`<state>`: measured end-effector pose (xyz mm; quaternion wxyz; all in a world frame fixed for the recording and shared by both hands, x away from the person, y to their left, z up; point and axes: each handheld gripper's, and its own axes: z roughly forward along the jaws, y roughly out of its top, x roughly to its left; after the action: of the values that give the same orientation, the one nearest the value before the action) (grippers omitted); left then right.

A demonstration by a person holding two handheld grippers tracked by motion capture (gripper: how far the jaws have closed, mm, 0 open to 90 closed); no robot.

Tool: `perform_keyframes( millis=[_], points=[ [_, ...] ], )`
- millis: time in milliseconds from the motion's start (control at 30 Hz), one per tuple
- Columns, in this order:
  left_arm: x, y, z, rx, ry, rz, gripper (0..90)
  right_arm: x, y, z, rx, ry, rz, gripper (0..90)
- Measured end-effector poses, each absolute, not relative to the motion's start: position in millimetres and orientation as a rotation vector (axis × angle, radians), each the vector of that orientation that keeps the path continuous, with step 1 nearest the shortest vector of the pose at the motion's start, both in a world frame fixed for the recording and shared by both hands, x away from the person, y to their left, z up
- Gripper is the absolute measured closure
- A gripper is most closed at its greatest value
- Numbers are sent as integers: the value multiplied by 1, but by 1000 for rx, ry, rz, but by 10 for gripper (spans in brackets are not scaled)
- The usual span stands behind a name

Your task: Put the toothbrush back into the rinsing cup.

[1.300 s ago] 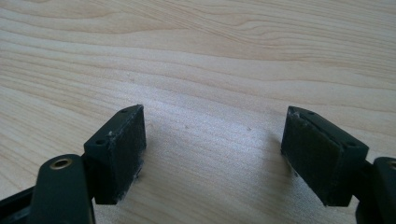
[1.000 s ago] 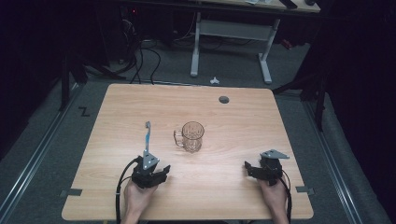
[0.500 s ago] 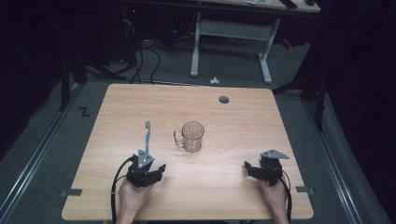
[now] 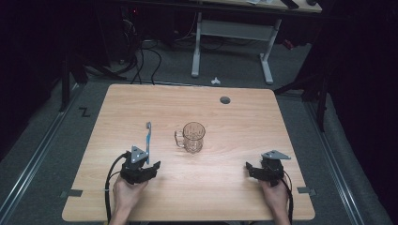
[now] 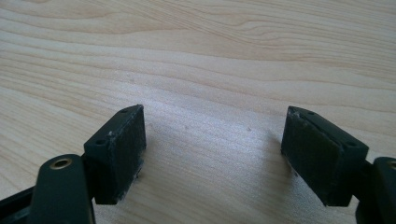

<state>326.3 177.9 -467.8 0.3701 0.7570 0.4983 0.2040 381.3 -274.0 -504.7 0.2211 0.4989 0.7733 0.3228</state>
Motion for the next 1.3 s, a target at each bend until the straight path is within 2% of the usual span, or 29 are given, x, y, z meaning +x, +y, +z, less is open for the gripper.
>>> perform_keyframes(
  millis=[333,633,1300],
  points=[
    [331,185,-464,1945,1283,517,447,381,-274,-505,1379,2138,892,221],
    [338,190,-457,1954,1306,564,450,381,-274,-505,1381,2137,892,221],
    [368,204,-446,1999,1391,570,493,381,-274,-505,1380,2138,892,221]
  ],
)
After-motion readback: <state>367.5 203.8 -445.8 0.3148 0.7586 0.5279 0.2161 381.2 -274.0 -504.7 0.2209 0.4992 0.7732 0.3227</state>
